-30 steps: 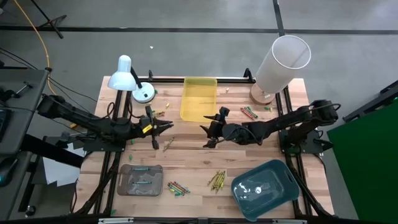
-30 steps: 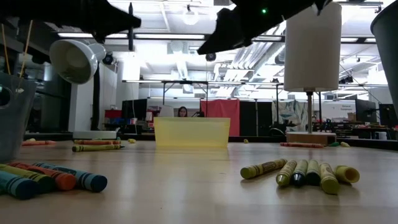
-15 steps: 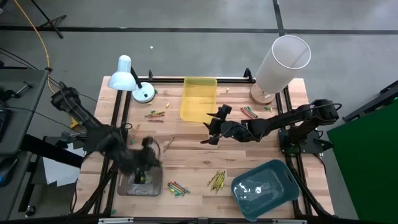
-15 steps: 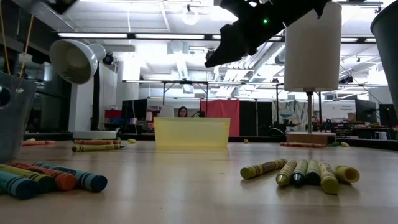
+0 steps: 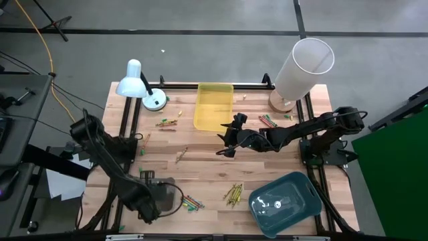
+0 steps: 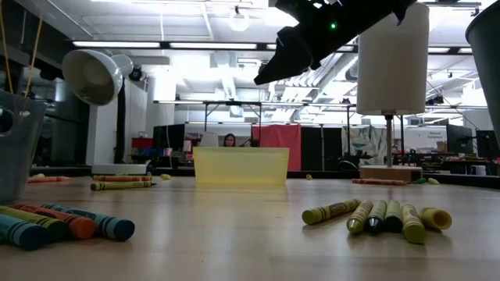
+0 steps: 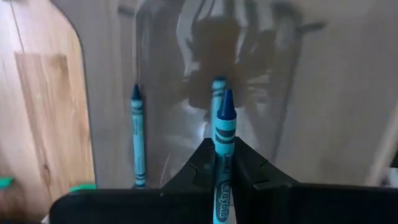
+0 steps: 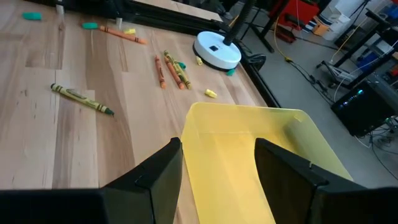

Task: Sort crayons
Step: Put the blue crayon into the black bin

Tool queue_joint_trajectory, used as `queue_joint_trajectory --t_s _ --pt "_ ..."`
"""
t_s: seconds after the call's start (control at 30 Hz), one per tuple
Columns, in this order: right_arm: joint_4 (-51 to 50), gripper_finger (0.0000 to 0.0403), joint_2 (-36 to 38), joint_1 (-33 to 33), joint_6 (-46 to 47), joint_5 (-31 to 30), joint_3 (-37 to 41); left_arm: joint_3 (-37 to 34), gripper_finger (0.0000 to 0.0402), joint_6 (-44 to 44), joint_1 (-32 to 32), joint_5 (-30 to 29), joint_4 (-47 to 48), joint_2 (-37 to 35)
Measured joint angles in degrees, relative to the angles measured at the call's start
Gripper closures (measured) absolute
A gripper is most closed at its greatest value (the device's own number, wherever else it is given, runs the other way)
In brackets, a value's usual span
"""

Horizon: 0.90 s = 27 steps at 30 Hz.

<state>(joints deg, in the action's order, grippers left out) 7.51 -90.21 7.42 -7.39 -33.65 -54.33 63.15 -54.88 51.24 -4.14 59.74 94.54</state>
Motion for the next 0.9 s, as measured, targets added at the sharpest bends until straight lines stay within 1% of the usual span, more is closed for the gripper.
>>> queue_joint_trajectory --t_s 0.1,0.27,0.4,0.6,0.73,0.9 --pt "0.0 0.0208 0.0 0.0 -0.1 0.1 0.0 -2.4 0.0398 -0.1 0.0 1.2 -1.6 0.9" --pt "0.0 0.0208 0.0 -0.1 -0.4 0.1 0.0 -6.6 0.0398 1.0 -0.7 2.8 -8.6 0.4" --pt "0.1 0.0208 0.0 -0.1 -0.4 0.1 0.0 -8.6 0.0398 1.9 -2.1 3.0 -10.4 0.4" --pt "0.1 0.0208 0.0 -0.1 -0.1 0.2 0.0 -11.0 0.0398 4.0 -3.7 5.2 -11.4 0.4" --pt "0.1 0.0208 0.0 -0.1 -0.1 2.5 0.0 -10.9 0.0381 4.1 -4.5 6.1 -11.0 0.4" --pt "0.1 0.0208 0.0 -0.1 -0.1 2.7 0.0 -10.9 0.0350 4.0 -5.4 9.3 -10.6 0.4"
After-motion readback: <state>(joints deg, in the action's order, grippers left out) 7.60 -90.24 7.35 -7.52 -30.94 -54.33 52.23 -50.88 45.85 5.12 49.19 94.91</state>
